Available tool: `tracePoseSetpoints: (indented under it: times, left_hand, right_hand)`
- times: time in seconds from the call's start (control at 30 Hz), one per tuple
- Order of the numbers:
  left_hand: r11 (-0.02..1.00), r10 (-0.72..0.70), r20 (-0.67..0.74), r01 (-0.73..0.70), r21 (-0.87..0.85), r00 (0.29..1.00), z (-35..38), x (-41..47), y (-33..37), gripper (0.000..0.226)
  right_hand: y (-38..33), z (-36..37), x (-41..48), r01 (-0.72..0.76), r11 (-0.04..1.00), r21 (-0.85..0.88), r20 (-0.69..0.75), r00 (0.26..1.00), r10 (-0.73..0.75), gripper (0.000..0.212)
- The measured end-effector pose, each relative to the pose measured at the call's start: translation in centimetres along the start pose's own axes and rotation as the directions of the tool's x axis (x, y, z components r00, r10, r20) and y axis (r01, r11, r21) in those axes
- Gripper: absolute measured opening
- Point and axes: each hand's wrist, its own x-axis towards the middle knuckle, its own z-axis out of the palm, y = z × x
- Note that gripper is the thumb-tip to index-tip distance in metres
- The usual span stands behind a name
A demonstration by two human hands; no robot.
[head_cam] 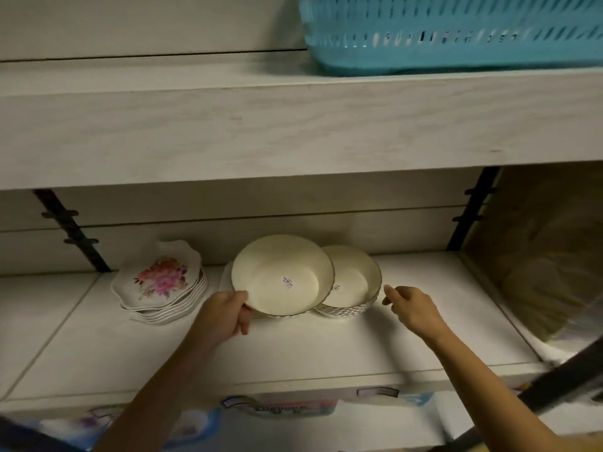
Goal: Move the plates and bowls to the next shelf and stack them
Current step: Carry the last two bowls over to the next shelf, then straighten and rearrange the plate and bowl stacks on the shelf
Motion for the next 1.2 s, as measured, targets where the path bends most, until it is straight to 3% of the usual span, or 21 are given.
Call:
tracePoseSetpoints:
  times: [0.33,0.47,0.73,0.93,1.2]
  left_hand:
    - [0.999,-0.031,0.127,0.029,0.016,0.991,9.0,4.3,2.9,0.048]
    - [0.994,-0.010,0.178,-0.010,0.113,0.984,9.9,5.0,2.8,0.049]
    - [0.925,0.025,0.148,-0.079,0.372,0.989,4.8,4.0,0.2,0.045]
    - [0.921,0.010,0.074,-0.038,0.389,0.997,-0.6,2.8,-2.7,0.040]
    - [0.948,-0.152,-0.051,0.160,0.275,0.987,-8.2,1.7,-8.0,0.040]
  right_hand:
    - [2.1,-3.7,-1.6,0.090,0.994,0.068,0.031,0.995,-0.092,0.038]
    - [2.0,-4.3,-1.7,0.092,0.994,0.064,0.065,0.993,-0.097,0.038]
    - [-0.6,-2.4,-1.1,0.158,0.985,0.065,0.156,0.974,-0.166,0.035]
    - [-4.1,0.5,-1.2,0.262,0.962,0.079,0.211,0.939,-0.273,0.035]
    - [-9.3,5.6,-2.2,0.305,0.950,0.070,0.292,0.904,-0.312,0.030]
